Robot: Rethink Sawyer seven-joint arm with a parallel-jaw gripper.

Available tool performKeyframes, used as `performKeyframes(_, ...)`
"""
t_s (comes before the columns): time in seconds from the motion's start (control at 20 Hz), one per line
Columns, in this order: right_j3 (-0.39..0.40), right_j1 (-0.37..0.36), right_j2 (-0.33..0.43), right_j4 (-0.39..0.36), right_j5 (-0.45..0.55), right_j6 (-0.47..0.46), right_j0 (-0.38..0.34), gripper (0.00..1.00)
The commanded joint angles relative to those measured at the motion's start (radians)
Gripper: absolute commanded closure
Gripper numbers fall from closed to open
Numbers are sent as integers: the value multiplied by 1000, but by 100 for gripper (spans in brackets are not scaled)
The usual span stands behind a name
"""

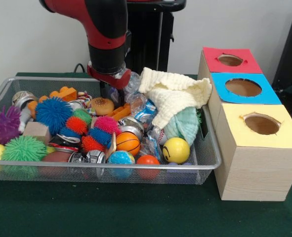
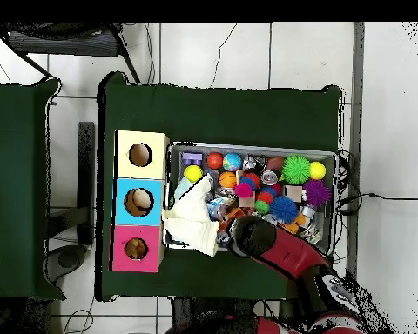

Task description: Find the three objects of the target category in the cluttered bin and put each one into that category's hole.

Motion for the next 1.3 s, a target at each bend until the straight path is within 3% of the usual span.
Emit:
performKeyframes(0.05, -172, 259, -12, -74, -325, 134, 10, 0)
performKeyframes(0.3, -216, 288, -7, -92, -328, 114, -1, 0)
performKeyframes(0.6, -276, 311, 30, -154, -398, 84, -44, 0)
performKeyframes(0.9, -273, 297, 34, -196, -437, 110, -50, 0)
performKeyframes(1.2, -280, 292, 37, -208, -422, 113, -51, 0)
performKeyframes(1.3, -283, 288, 40, -201, -359, 102, -54, 0)
